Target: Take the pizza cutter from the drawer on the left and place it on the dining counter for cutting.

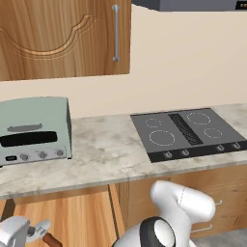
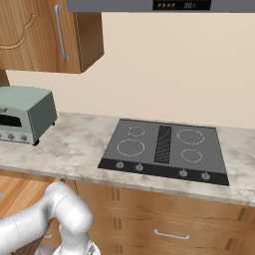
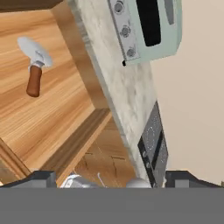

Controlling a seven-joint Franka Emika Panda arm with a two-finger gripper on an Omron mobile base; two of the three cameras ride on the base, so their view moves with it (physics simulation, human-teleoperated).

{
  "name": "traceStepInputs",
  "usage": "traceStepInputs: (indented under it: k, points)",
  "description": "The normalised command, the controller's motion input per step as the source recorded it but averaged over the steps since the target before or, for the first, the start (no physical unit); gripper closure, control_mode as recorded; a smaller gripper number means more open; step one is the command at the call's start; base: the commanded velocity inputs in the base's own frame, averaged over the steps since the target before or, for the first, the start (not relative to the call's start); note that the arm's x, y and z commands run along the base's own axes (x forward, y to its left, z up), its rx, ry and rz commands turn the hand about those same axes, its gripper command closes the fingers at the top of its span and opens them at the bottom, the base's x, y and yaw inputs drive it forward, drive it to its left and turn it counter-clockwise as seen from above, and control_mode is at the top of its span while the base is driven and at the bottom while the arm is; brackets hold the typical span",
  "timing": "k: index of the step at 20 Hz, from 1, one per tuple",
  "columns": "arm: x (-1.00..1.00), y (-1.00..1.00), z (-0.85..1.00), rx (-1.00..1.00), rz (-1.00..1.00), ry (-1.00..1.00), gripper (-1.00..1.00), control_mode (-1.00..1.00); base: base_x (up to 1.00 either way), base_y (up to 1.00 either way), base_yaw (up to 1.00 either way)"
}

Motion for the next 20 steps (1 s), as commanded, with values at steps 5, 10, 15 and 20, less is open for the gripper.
traceStepInputs:
  k: [5,10,15,20]
  points:
    - [0.98,0.0,0.03,0.33,-0.08,0.58,-1.0,-1.0,0.0,0.0,0.0]
    - [0.98,-0.24,0.06,0.25,-0.05,0.53,-1.0,-1.0,0.0,0.0,0.0]
    - [0.61,-0.33,-0.14,0.02,-0.02,0.22,-1.0,-1.0,0.0,0.0,0.0]
    - [0.16,-0.31,-0.26,0.0,-0.18,0.07,-1.0,-1.0,0.0,0.0,0.0]
